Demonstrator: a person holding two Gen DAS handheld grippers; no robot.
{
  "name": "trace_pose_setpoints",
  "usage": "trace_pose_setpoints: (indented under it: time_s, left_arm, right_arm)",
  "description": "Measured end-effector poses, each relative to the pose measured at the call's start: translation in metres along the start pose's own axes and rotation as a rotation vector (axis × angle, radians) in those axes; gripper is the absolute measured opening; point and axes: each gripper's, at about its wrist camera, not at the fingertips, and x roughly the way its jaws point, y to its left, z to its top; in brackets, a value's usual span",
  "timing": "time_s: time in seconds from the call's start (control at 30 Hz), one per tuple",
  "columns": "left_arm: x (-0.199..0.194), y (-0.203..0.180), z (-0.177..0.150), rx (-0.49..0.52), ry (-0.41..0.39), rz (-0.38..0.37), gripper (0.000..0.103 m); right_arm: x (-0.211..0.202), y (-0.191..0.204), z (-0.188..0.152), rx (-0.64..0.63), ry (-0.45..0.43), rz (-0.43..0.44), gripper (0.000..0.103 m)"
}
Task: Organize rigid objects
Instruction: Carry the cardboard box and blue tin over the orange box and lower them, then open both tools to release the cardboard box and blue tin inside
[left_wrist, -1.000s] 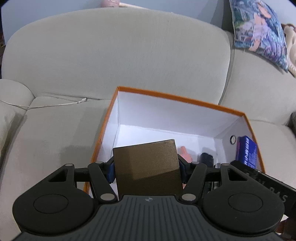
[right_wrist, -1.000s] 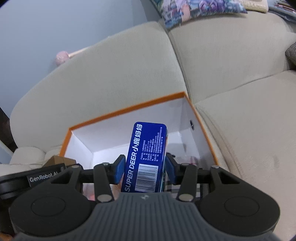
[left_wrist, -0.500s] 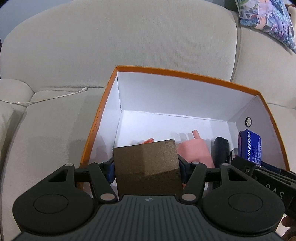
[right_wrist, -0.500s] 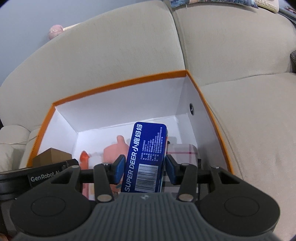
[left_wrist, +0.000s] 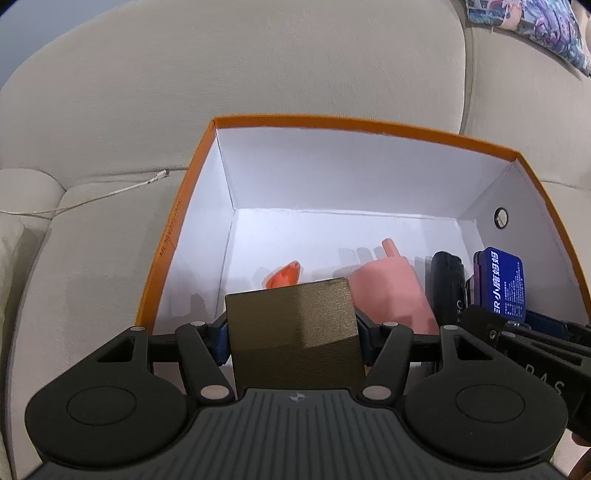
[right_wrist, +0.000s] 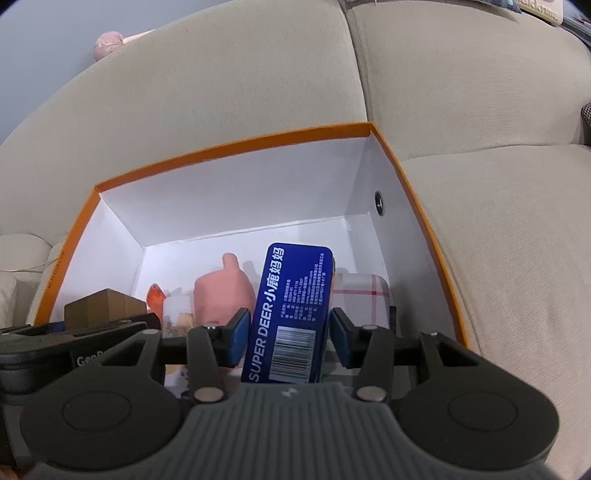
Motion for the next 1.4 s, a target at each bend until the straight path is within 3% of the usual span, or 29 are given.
trace_pose_setpoints:
  time_s: [0.47, 1.0, 1.4]
  left_arm:
    - [0.017, -0.005, 0.002, 0.02, 0.051, 0.013, 0.067]
    - [0.02, -0.008, 0.002, 0.031, 0.058, 0.019, 0.067]
    - [0.025, -0.006, 0.002, 0.024, 0.083, 0.018, 0.072]
  right_arm:
    - [0.013, 0.001, -0.004, -0.022, 0.044, -0.027, 0.049]
    - [0.022, 0.008, -0.007, -0.086, 0.069, -0.079, 0.049]
    - [0.027, 0.017, -0.01, -0.139, 0.078, -0.108, 0.049]
